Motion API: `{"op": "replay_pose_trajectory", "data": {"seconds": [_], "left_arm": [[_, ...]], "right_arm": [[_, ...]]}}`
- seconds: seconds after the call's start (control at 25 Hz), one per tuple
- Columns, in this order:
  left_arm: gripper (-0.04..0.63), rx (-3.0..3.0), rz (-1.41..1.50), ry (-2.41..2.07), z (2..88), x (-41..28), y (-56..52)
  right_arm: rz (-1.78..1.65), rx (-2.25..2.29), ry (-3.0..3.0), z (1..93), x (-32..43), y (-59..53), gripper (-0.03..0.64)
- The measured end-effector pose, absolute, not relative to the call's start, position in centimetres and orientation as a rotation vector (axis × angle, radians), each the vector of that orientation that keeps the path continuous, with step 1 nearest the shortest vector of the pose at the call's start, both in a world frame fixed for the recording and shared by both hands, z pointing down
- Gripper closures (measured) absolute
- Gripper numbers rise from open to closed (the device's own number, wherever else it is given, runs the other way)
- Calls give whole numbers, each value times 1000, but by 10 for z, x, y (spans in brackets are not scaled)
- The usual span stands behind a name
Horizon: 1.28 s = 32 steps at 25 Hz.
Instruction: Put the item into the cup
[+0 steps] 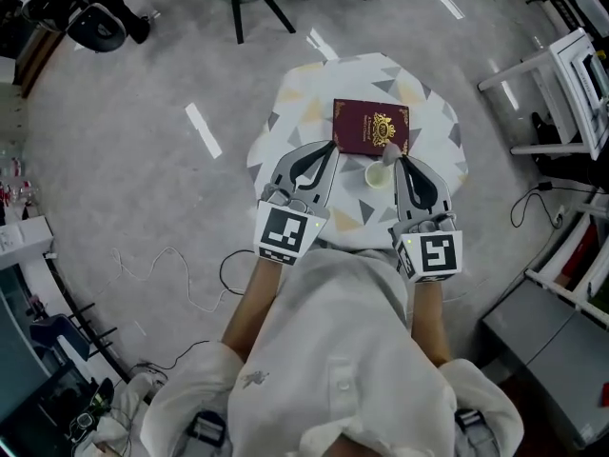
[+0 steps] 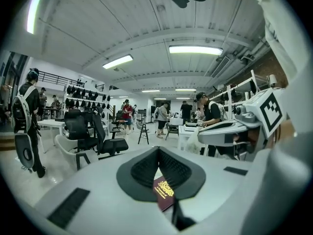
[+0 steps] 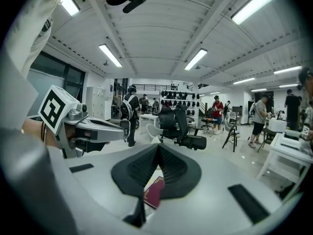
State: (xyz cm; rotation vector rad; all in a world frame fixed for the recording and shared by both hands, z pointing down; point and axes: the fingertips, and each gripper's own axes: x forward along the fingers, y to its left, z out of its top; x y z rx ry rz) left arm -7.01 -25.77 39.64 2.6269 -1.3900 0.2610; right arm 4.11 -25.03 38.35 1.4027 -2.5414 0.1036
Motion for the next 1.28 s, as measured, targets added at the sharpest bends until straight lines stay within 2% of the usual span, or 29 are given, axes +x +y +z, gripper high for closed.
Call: {"op": "replay_pose_trajectory", "data": {"seconds": [1.28], "left_arm": [[581,2512,499,-1179,530,4,-269]], "right_arm": [[444,1247,-2366,538,84,-241,612]]}}
